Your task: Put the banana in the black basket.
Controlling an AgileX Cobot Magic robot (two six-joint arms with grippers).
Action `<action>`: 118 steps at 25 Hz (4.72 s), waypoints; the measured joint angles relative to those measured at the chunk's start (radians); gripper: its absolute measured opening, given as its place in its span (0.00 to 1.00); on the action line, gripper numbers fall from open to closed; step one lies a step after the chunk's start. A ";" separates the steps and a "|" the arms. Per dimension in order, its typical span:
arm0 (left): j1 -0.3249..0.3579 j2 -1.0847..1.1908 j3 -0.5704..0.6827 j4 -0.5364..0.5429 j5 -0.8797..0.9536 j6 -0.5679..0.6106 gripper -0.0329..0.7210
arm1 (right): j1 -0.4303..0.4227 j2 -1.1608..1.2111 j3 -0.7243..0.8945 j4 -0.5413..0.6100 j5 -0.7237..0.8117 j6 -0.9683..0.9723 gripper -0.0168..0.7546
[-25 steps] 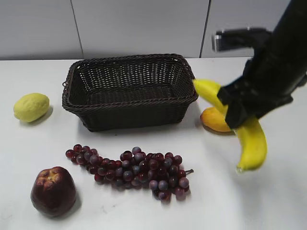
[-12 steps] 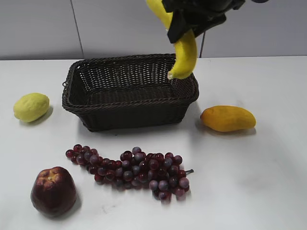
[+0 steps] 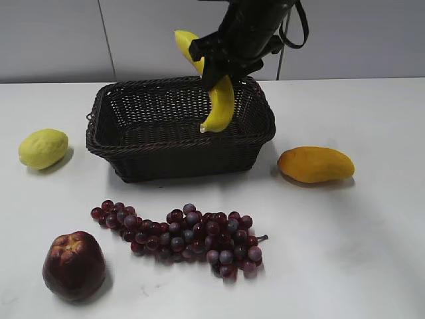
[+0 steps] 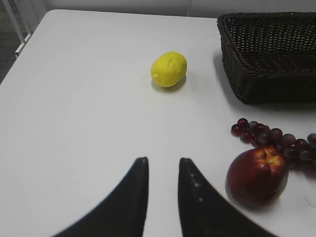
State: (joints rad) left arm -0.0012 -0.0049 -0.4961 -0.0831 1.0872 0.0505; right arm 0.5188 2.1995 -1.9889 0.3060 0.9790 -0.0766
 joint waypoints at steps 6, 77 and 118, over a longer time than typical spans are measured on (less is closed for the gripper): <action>0.000 0.000 0.000 0.000 0.000 0.000 0.31 | 0.001 0.044 -0.001 -0.012 -0.039 0.000 0.51; 0.000 0.000 0.000 0.000 0.000 0.000 0.31 | 0.001 -1.901 1.461 -0.390 0.150 0.230 0.79; 0.000 0.000 0.000 0.001 0.000 0.000 0.31 | -0.479 -2.205 1.492 -0.317 0.074 0.153 0.79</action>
State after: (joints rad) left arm -0.0012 -0.0049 -0.4961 -0.0823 1.0872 0.0505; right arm 0.0403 -0.0058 -0.4966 -0.0111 1.0526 0.0761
